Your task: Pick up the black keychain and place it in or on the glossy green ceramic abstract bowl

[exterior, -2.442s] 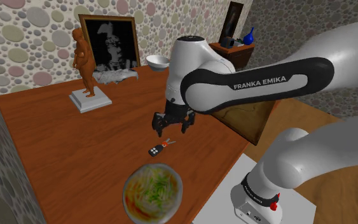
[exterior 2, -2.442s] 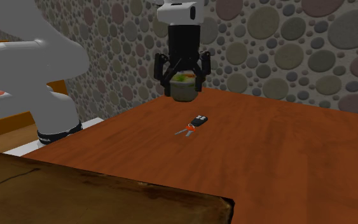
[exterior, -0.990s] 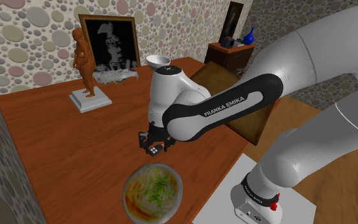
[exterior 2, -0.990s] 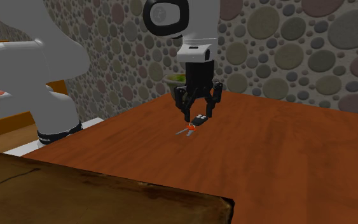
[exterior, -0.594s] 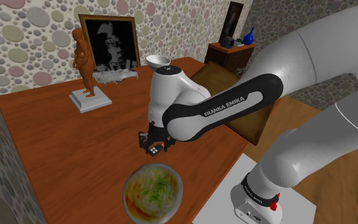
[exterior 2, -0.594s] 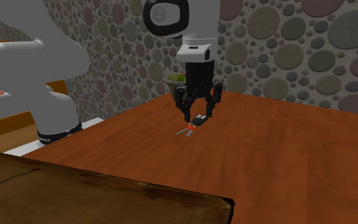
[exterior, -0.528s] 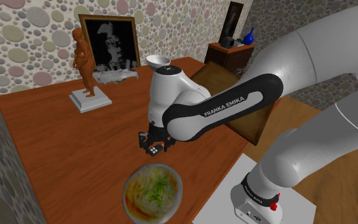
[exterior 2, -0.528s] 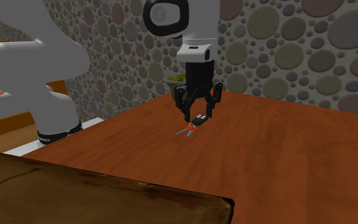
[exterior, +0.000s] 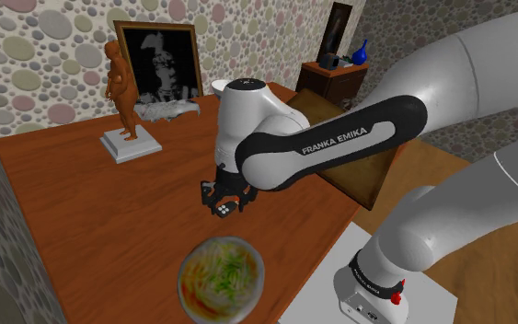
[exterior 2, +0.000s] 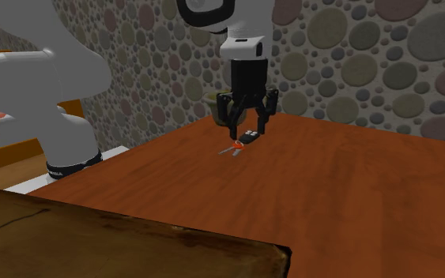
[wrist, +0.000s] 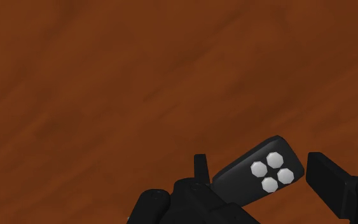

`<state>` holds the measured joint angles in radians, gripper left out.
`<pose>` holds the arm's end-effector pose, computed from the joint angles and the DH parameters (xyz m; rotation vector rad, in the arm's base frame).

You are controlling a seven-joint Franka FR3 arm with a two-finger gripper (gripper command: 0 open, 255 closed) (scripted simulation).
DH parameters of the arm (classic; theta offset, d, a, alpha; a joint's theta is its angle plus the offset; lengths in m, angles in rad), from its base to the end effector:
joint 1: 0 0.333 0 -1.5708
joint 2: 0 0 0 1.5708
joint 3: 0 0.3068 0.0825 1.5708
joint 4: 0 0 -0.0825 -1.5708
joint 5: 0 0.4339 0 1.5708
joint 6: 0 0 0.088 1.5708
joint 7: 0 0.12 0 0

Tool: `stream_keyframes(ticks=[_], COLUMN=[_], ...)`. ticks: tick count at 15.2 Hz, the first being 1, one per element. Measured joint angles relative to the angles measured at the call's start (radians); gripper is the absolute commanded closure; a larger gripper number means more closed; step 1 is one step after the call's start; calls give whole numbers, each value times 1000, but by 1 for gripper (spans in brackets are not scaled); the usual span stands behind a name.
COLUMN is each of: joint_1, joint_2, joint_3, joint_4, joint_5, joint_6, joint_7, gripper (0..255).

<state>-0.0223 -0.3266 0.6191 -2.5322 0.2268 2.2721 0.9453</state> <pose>0.3962 0.2607 0.3175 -3.0308 0.8027 -0.0397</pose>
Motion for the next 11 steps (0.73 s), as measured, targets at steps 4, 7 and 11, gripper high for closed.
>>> stream_keyframes(ticks=[4,7,11], joint_1=[9,11,14], joint_2=[-39,-62,-90], joint_3=[-15,-28,-43], joint_4=[27,54,87], joint_5=[11,13,15], joint_6=[-64,-112,-173], joint_7=[-7,-13,-19], gripper=[255,255,255])
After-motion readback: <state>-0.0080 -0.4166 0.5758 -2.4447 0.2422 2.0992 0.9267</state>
